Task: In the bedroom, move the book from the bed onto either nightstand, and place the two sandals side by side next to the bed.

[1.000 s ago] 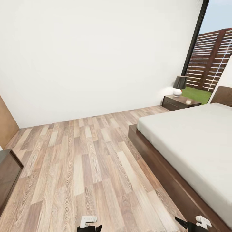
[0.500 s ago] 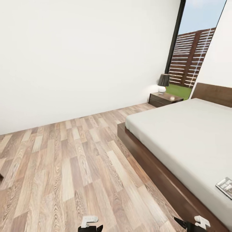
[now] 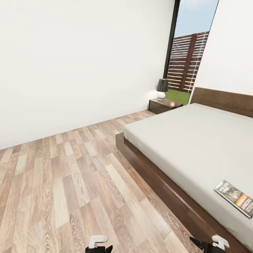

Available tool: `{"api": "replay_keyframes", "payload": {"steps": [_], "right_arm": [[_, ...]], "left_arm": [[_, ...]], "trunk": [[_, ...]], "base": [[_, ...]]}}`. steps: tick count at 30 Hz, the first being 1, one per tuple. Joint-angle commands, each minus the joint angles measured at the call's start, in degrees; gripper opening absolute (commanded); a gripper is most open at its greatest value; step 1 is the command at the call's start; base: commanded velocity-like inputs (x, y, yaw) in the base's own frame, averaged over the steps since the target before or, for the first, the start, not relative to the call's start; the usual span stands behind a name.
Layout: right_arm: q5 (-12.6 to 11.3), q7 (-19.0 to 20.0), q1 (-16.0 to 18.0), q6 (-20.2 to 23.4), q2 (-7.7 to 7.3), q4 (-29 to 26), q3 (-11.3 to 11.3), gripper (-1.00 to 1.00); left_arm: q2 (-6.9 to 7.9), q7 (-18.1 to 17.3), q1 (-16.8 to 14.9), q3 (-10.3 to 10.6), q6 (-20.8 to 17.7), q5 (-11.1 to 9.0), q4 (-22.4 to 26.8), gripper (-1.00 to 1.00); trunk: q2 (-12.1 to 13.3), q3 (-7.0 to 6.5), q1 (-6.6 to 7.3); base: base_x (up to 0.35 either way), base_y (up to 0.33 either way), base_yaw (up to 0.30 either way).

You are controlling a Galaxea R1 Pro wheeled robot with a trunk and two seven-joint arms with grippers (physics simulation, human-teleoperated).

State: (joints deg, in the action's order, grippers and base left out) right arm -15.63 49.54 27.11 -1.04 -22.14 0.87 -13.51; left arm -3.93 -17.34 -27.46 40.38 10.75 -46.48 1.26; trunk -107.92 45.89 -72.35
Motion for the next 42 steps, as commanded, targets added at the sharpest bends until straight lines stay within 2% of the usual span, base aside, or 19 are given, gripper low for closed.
{"api": "replay_keyframes", "payload": {"steps": [1,27,42], "right_arm": [[-0.02,0.19,0.05,-0.11,-0.03,0.09,-0.11,1.00],[-0.02,0.19,0.05,-0.11,-0.01,0.09,-0.11,1.00],[-0.02,0.18,0.05,-0.11,-0.01,0.09,-0.11,1.00]], "left_arm": [[-0.02,-0.23,-0.05,0.48,0.23,-0.54,-0.12,1.00],[0.01,-0.24,-0.02,0.48,0.23,-0.54,-0.12,1.00],[0.02,-0.24,-0.01,0.48,0.23,-0.54,-0.12,1.00]], "trunk": [[-0.02,0.09,0.01],[-0.02,1.06,0.01],[-0.02,1.62,0.01]], "base": [[0.000,0.000,-0.260],[0.002,0.000,-0.258],[0.174,0.108,-0.247]]}}
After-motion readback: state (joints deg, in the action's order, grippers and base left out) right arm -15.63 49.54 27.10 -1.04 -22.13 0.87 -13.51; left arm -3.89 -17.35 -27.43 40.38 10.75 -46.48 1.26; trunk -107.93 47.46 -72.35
